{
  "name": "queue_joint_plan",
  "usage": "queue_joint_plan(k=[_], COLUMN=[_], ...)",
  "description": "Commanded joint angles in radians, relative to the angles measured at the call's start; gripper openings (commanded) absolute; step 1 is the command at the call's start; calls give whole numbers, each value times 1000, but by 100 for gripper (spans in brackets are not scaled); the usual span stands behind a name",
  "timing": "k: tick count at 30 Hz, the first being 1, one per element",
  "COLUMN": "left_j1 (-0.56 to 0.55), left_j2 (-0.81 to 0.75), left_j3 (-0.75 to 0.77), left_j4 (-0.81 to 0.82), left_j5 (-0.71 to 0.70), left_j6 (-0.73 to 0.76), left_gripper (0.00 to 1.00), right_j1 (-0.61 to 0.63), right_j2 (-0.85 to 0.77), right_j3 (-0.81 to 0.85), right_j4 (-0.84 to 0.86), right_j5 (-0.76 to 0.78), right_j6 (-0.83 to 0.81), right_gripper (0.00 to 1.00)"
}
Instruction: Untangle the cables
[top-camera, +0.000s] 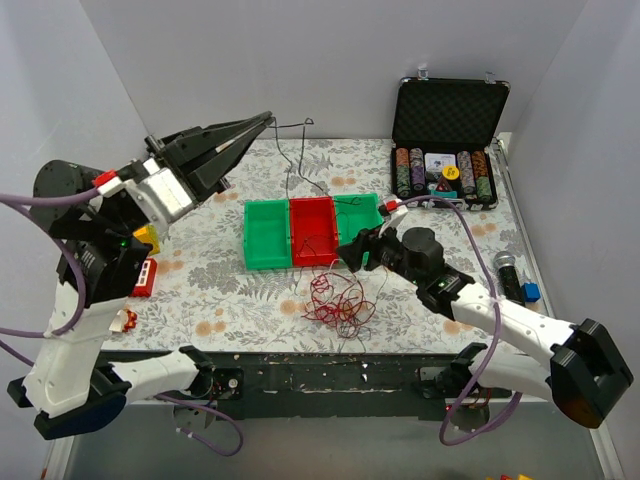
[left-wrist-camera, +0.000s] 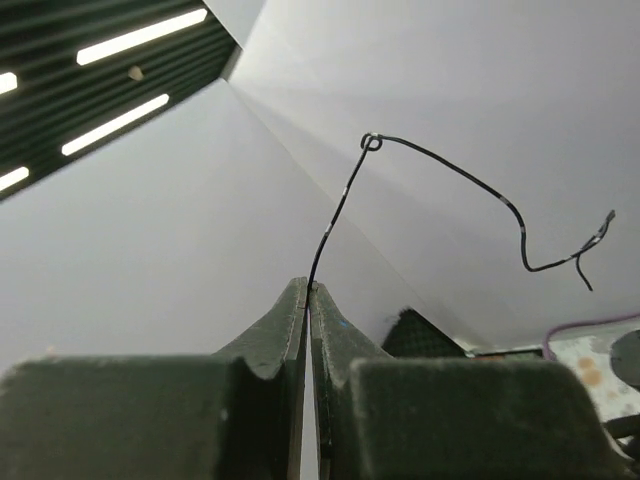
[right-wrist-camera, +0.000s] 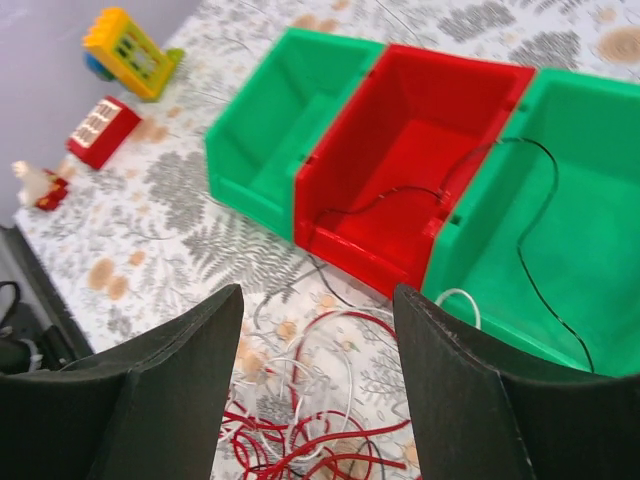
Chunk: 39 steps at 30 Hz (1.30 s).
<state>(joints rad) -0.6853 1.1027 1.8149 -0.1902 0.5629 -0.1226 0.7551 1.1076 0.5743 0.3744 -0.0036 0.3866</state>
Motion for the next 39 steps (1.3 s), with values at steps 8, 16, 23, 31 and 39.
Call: queue_joint_plan(k=[8,16,23,31,39], left_j1=[0,0,0,0,-3], left_j2=[-40,-37,-30,-9,68], left_j3=[-34,-63,-63,-17,73], left_j4=[124,130,133,138,337], left_j5=[-20,-49,-40,-35,-129], left_j6=[67,100,115,110,178], left_gripper=[0,0,0,0,0], right_j1=[41,211,263,267,267], right_j2=[-248,-241,-120,110,140], right_j3=[-10,68,110,171,46], right_j4=[130,34,132,181,60], right_j5=[-303,-290,-242,-206,-208], right_j6=[-49,-195,-215,-206,-229], right_gripper=[70,70,68,50,42])
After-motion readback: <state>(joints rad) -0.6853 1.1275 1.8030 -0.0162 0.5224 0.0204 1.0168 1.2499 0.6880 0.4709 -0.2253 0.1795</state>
